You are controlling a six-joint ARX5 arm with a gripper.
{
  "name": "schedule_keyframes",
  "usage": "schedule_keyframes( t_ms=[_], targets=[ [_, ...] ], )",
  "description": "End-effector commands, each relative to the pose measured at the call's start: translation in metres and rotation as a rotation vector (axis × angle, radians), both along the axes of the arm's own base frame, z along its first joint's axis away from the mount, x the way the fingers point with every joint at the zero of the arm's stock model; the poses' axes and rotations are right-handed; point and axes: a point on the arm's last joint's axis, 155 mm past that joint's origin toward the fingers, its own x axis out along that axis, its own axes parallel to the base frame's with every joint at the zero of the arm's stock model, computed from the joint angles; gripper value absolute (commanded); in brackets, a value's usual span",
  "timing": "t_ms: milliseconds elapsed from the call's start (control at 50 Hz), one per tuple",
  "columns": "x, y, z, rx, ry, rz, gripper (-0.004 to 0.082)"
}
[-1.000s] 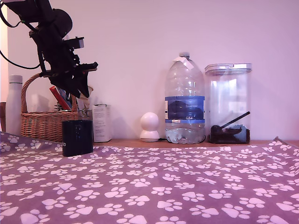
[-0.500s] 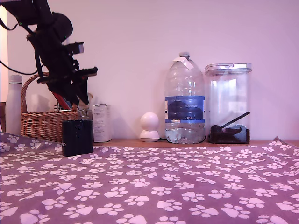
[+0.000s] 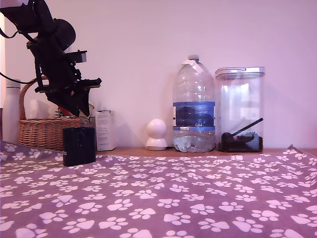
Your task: Pick up the coffee capsules from the table one by one and drop them inside the nearest coffee cup
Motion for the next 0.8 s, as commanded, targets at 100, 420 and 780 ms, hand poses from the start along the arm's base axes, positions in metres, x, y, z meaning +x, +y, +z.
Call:
schedule_keyframes(
  t_ms=[100, 420, 780],
  targets=[
    [-0.003, 0.011, 0.002, 0.0, 0.01, 0.046, 0.0181],
    [-0.008, 0.031, -0.002, 0.004, 0.056, 0.098, 0.0181],
    [-0.011, 0.036, 0.0, 0.011, 0.094, 0.107, 0.0181]
  ],
)
